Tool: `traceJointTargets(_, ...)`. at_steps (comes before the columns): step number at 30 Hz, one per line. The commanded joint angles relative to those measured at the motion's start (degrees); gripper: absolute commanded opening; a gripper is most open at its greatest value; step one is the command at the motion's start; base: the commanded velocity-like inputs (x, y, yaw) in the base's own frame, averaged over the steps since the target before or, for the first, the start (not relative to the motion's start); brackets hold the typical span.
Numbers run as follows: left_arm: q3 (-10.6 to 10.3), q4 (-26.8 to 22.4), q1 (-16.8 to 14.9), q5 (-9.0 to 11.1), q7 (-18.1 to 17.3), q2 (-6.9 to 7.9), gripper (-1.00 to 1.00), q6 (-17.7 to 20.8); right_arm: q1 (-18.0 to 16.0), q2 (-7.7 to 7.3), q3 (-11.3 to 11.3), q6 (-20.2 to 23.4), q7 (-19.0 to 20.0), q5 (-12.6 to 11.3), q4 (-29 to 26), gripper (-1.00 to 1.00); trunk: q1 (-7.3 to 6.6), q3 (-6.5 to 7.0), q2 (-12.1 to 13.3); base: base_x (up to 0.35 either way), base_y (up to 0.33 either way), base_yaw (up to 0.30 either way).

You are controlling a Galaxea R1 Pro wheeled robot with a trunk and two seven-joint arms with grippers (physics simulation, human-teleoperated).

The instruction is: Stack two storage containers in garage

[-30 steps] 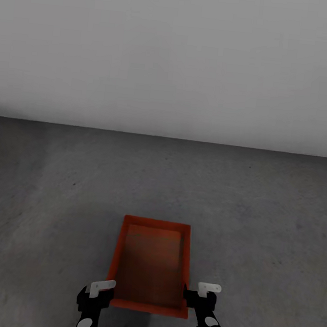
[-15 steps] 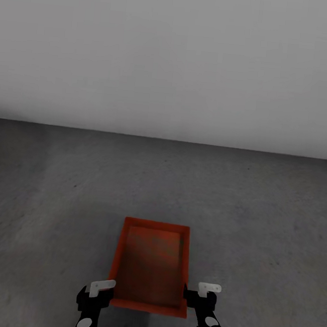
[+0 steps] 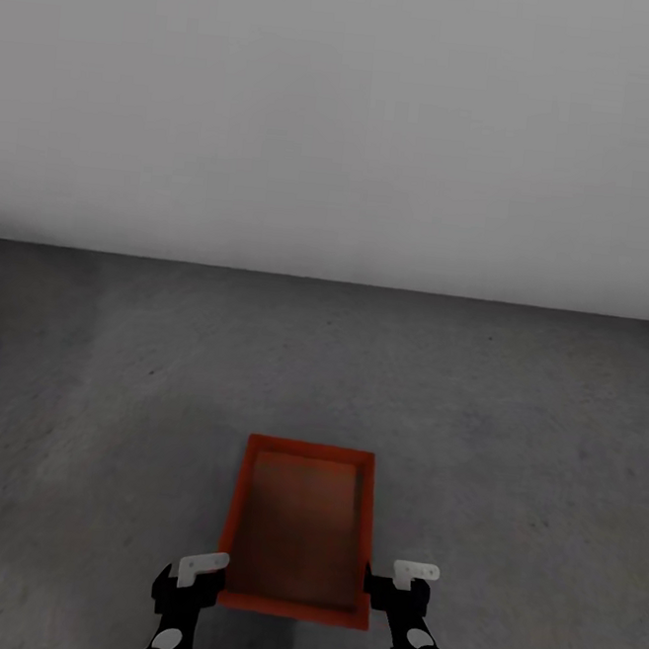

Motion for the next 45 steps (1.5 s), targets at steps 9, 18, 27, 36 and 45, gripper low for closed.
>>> traceJointTargets(9, -0.5, -0.1, 0.0, 0.6, 0.0, 0.09, 1.0, -0.2, 0.0, -0.05, 0.6, -0.2, -0.2, 0.2, 0.1, 1.0, -1.99, 1.59, 3.6, 0.0, 0.0, 0.0)
traceJointTargets(18, -0.5, -0.1, 0.0, 0.6, 0.0, 0.09, 1.0, -0.2, 0.0, -0.08, 0.6, -0.2, -0.1, 0.2, 0.0, 1.0, -3.96, 3.21, 7.2, 0.0, 0.0, 0.0)
traceJointTargets(27, -0.5, -0.2, 0.0, 0.5, -0.1, 0.09, 1.0, -0.2, 0.0, -0.08, 0.7, -0.2, -0.1, 0.4, 0.0, 1.0, -5.94, 4.83, 10.8, 0.0, 0.0, 0.0)
traceJointTargets(36, -0.6, -0.1, 0.0, 0.5, -0.2, 0.09, 1.0, -0.2, 0.0, -0.08, 0.8, -0.2, -0.1, 0.5, 0.0, 1.0, -7.92, 6.44, 14.4, 0.0, 0.0, 0.0)
traceJointTargets(45, -0.6, -0.1, 0.0, 0.8, -0.1, 0.09, 1.0, -0.2, 0.0, -0.17, 0.8, -0.2, 0.0, 0.4, 0.0, 1.0, -9.89, 8.06, 18.0, 0.0, 0.0, 0.0)
